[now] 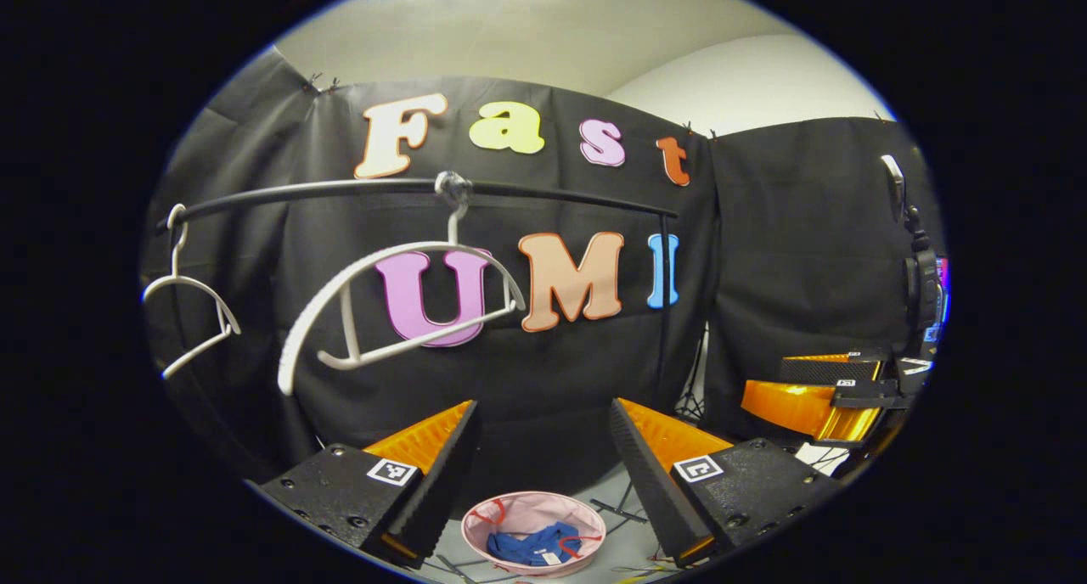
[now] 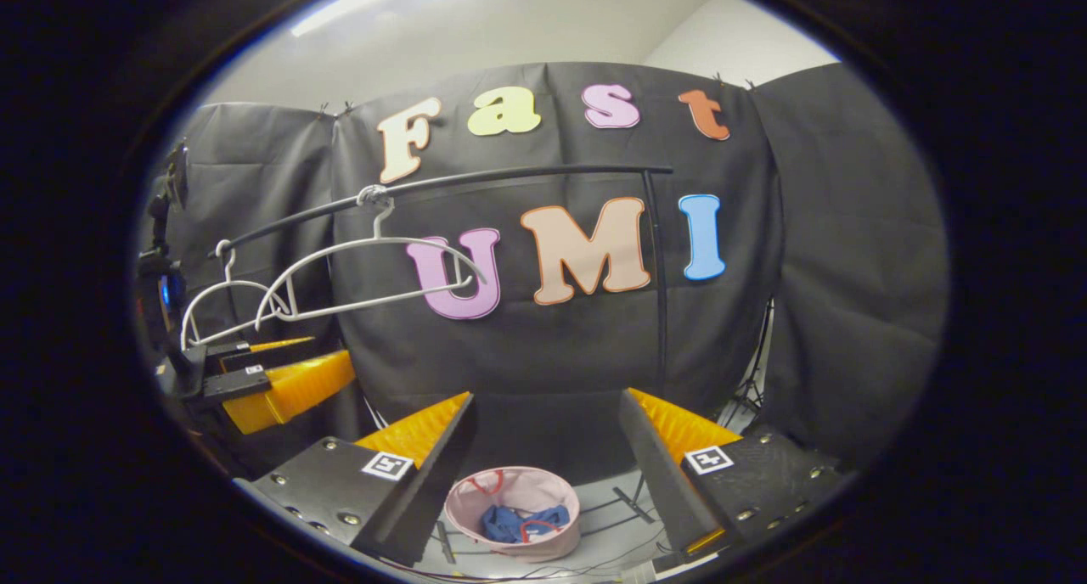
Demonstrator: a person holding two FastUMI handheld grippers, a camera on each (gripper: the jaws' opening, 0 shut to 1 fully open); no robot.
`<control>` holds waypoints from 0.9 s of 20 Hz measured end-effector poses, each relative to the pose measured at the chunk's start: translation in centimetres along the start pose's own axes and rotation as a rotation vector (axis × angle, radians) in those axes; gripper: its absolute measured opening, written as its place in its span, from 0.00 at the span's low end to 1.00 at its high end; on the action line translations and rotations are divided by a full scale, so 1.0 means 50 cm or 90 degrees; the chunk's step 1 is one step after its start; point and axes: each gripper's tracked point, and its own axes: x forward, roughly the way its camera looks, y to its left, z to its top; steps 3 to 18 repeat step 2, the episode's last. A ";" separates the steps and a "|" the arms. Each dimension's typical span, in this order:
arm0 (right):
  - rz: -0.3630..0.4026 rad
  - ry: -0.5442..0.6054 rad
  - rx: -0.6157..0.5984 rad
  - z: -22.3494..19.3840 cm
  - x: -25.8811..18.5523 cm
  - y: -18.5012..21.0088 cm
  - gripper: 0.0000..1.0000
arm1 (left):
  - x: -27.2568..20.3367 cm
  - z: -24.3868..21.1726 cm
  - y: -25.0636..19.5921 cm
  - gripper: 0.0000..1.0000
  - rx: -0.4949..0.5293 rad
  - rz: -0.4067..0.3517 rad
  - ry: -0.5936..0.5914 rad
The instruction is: Grasp the clothes on the hanger with both hands and then place them into the laundry hamper below.
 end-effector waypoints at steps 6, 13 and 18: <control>0.006 0.017 0.001 -0.028 0.008 0.012 0.96 | 0.010 -0.029 -0.005 0.95 0.005 -0.006 0.020; 0.006 0.017 0.001 -0.028 0.008 0.012 0.96 | 0.010 -0.029 -0.005 0.95 0.005 -0.006 0.020; 0.006 0.017 0.001 -0.028 0.008 0.012 0.96 | 0.010 -0.029 -0.005 0.95 0.005 -0.006 0.020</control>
